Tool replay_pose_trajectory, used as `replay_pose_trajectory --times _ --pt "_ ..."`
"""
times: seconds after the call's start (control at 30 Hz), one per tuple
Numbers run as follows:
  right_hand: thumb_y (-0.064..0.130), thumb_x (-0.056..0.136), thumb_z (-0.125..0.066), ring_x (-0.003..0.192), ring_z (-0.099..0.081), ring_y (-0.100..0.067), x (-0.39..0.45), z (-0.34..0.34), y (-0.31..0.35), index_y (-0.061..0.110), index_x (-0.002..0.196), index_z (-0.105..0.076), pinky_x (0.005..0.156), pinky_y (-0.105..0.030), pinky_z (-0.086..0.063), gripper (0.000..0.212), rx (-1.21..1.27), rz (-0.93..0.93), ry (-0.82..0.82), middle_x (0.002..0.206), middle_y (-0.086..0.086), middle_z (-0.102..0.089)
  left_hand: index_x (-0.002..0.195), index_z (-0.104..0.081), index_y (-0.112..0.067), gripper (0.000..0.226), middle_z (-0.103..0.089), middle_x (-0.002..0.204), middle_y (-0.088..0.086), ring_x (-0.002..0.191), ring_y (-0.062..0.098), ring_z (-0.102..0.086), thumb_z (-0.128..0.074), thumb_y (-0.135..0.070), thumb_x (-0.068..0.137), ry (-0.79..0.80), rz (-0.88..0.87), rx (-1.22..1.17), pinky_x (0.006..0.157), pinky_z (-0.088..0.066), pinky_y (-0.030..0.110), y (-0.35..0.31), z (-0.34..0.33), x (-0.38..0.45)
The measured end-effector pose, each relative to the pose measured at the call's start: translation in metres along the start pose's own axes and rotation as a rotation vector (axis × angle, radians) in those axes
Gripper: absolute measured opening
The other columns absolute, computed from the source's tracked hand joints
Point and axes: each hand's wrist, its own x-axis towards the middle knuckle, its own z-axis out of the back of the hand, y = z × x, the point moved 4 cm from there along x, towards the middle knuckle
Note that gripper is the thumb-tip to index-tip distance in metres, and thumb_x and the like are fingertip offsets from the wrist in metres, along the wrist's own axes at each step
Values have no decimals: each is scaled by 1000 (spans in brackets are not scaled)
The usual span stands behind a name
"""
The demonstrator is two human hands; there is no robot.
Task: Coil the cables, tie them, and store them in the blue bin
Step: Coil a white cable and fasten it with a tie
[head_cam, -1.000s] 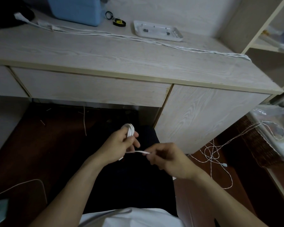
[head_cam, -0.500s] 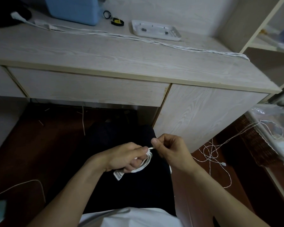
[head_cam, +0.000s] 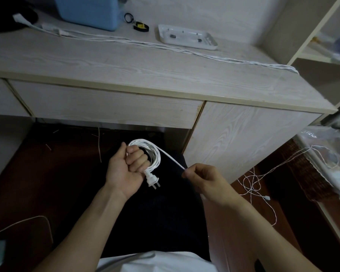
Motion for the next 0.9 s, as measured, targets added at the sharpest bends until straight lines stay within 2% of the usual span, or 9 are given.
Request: replay_pose_trajectory --times 0.07,0.13,0.27,0.33,0.43,0.53,0.6,0.8,0.9 --pt "28 100 -55 64 -59 -24 0 -6 -2 15 108 -65 62 -39 -53 19 -135 4 83 75 -6 -61 68 -45 -18 44 -29 54 -8 42 7 -27 -33 -41 103 -1 -22 -83 47 -31 21 2 -2 0" --pt "22 102 -54 65 -64 -22 -3 -15 -6 21 121 -61 62 -34 -58 20 -230 -7 192 76 -7 -62 74 -44 -17 35 -35 62 -5 49 9 -35 -36 -33 104 -17 -51 -112 58 -37 24 3 -2 1" --pt "15 99 -54 72 -69 -25 -8 -31 -8 26 132 -58 63 -31 -61 35 -394 18 295 90 -9 -65 82 -46 -14 23 -47 71 -1 59 12 -51 -39 -19 104 -36 -161 81 72 -45 30 0 -1 3" --pt "17 96 -58 80 -68 -19 -8 -36 -7 25 131 -60 70 -28 -59 36 -468 103 326 100 -1 -61 82 -46 -14 22 -50 72 0 64 14 -54 -41 -15 103 -41 -221 193 76 -46 31 0 1 3" --pt "21 91 -65 95 -57 -5 -8 -38 -2 25 135 -59 85 -16 -45 44 -619 230 288 110 4 -56 79 -46 -13 26 -51 70 -3 66 14 -54 -42 -15 105 -65 -342 466 79 -45 34 2 4 4" --pt "20 89 -67 102 -59 -3 -9 -39 5 22 136 -60 88 -13 -45 48 -573 265 216 118 5 -61 85 -52 -11 24 -59 66 -4 70 15 -60 -42 -18 105 -22 -413 949 79 -47 33 7 2 -2" --pt "18 88 -68 104 -63 -3 -8 -37 6 21 134 -62 89 -17 -50 46 -497 259 149 121 7 -66 96 -55 -8 19 -65 70 0 72 14 -65 -43 -20 105 51 -362 1175 77 -48 32 13 0 -5" --pt "20 87 -76 84 -73 -21 -10 -30 17 15 103 -70 79 -45 -59 18 -118 312 -26 93 -2 -74 107 -60 -18 21 -70 97 2 91 15 -69 -46 -32 103 240 -48 1476 89 -55 41 31 -5 -14" --pt "22 86 -76 76 -73 -23 -11 -17 25 7 95 -71 73 -39 -60 18 -9 370 -137 83 -8 -75 100 -61 -9 40 -67 77 6 65 17 -62 -35 -39 106 355 80 1449 67 -54 39 39 -12 -23"
